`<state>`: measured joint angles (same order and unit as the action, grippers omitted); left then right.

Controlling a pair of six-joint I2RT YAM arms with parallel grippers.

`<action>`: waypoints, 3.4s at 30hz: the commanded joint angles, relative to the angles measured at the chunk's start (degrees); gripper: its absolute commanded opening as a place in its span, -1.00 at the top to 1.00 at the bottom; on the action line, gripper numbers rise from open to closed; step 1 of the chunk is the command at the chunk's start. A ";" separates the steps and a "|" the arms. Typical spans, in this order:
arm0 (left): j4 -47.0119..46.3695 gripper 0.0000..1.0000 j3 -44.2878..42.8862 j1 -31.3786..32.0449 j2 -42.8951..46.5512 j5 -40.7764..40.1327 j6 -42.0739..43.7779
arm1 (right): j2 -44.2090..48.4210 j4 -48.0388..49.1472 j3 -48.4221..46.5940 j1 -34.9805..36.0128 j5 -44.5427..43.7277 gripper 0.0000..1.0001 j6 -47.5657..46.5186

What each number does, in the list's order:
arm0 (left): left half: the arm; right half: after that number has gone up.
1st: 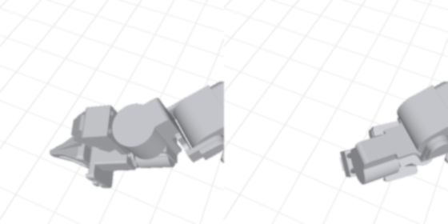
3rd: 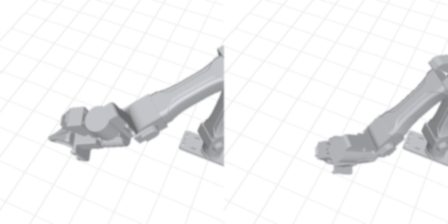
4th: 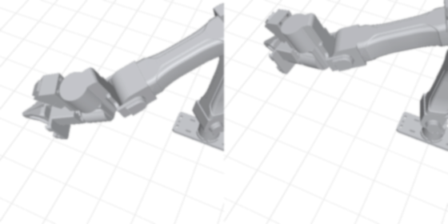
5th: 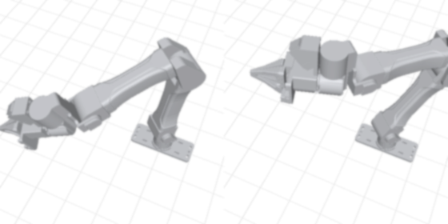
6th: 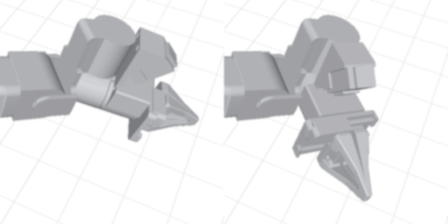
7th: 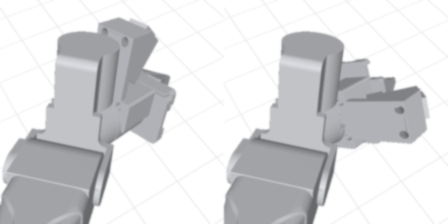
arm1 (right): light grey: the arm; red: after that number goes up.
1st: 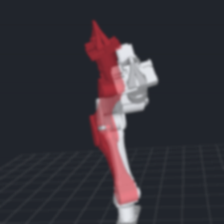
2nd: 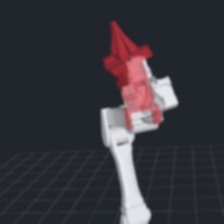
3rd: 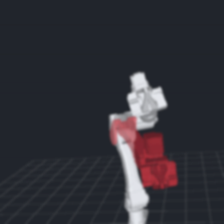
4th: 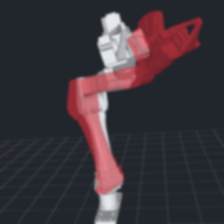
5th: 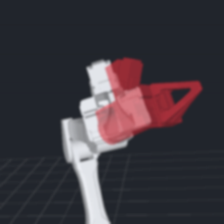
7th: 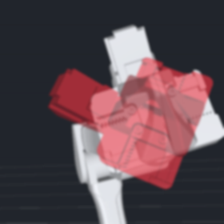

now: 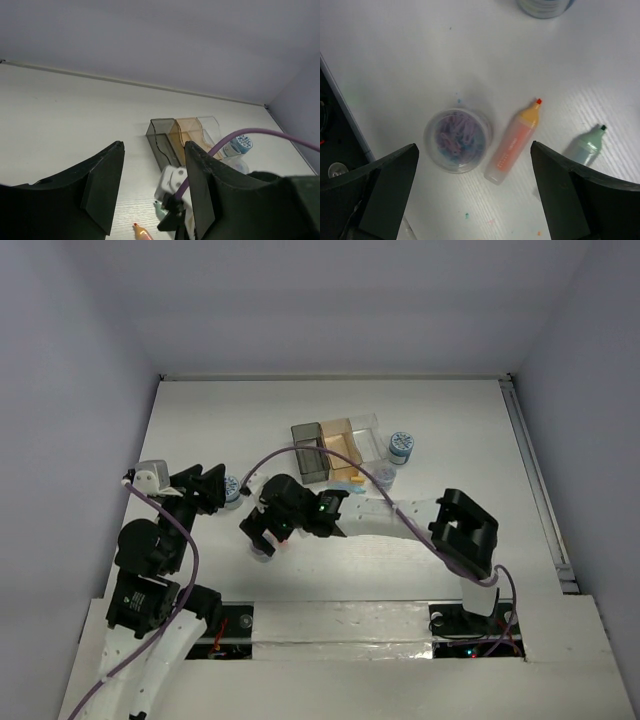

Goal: Sort the stationery into containers
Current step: Pick up the stationery from the center of the board, then place the stationery in the storage box, then pick up the stationery from the center of the board.

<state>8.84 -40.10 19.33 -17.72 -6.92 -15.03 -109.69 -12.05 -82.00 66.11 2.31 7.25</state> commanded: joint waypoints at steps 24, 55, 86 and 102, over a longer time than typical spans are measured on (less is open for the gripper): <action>-3.30 0.02 0.46 -2.63 -0.74 4.19 0.35 | 0.17 2.47 -7.65 0.98 -17.15 0.27 0.84; -3.39 -0.02 0.19 -3.16 -7.07 6.65 0.79 | -7.21 3.44 -16.01 -31.48 -12.32 0.28 -0.92; 2.15 -0.98 -2.00 -6.50 -3.20 -11.98 -2.64 | -18.61 4.85 -27.77 -7.14 10.97 -1.00 -6.54; 0.48 -0.98 -1.39 -6.50 -3.03 -6.62 -2.02 | -31.81 3.26 -41.67 -6.60 2.70 -0.89 -5.05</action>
<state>11.94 -39.90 13.02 -21.17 -14.74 -17.06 -141.08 -11.11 -120.66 58.98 6.35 1.41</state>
